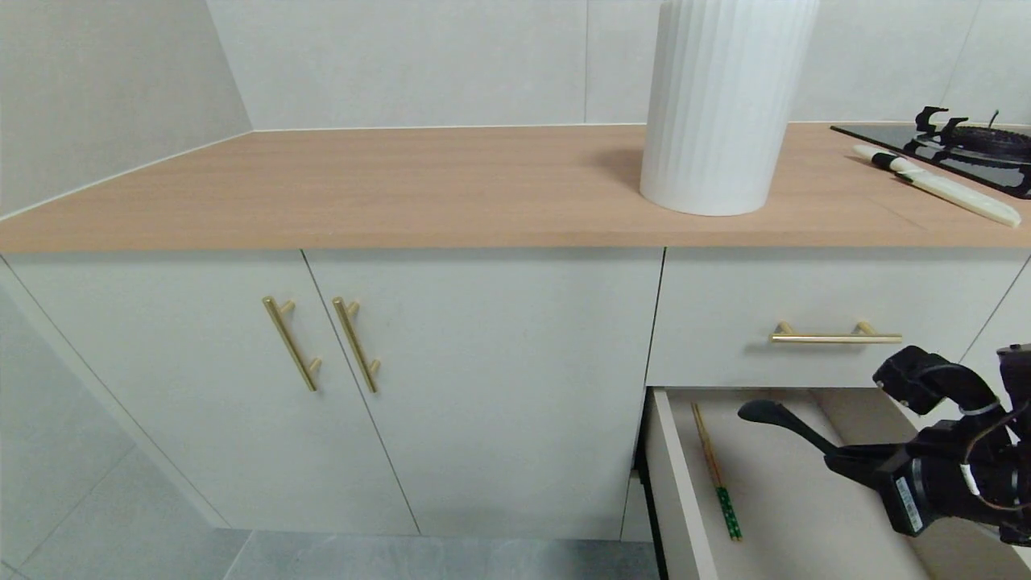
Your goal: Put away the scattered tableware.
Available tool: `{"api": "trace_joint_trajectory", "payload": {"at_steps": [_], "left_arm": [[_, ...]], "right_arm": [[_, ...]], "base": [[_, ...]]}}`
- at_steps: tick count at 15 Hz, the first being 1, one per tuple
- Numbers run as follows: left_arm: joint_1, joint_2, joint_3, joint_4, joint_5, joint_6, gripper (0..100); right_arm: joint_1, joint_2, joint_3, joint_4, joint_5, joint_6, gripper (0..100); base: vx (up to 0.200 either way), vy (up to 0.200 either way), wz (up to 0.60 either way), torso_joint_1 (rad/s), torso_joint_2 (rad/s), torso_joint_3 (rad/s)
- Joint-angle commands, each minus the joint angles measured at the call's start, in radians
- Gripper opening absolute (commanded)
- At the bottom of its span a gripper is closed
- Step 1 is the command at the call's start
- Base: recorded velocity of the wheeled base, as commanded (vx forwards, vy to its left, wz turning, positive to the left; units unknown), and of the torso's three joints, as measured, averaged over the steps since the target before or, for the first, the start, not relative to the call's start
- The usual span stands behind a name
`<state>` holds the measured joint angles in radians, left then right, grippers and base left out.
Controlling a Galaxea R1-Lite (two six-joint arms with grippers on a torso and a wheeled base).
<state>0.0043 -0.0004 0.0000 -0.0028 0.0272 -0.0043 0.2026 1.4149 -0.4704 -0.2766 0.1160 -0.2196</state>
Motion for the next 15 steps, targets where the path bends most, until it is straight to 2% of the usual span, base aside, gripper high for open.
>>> {"api": "trace_joint_trajectory", "payload": {"at_steps": [1, 4, 9, 10, 15], "left_arm": [[0.000, 0.000, 0.000, 0.000, 0.000, 0.000, 100], [0.000, 0.000, 0.000, 0.000, 0.000, 0.000, 100], [0.000, 0.000, 0.000, 0.000, 0.000, 0.000, 100], [0.000, 0.000, 0.000, 0.000, 0.000, 0.000, 100], [0.000, 0.000, 0.000, 0.000, 0.000, 0.000, 100]], "right_arm": [[-0.040, 0.107, -0.020, -0.001, -0.018, 0.002, 0], [-0.063, 0.191, -0.047, -0.038, -0.079, 0.049, 0], [-0.063, 0.348, -0.099, -0.041, -0.288, 0.098, 0], [-0.063, 0.421, -0.137, -0.041, -0.325, 0.175, 0], [-0.069, 0.559, -0.183, -0.049, -0.311, 0.232, 0]], "base": [[0.000, 0.000, 0.00, 0.000, 0.00, 0.000], [0.000, 0.000, 0.00, 0.000, 0.00, 0.000], [0.000, 0.000, 0.00, 0.000, 0.00, 0.000], [0.000, 0.000, 0.00, 0.000, 0.00, 0.000], [0.000, 0.000, 0.00, 0.000, 0.00, 0.000]]}}
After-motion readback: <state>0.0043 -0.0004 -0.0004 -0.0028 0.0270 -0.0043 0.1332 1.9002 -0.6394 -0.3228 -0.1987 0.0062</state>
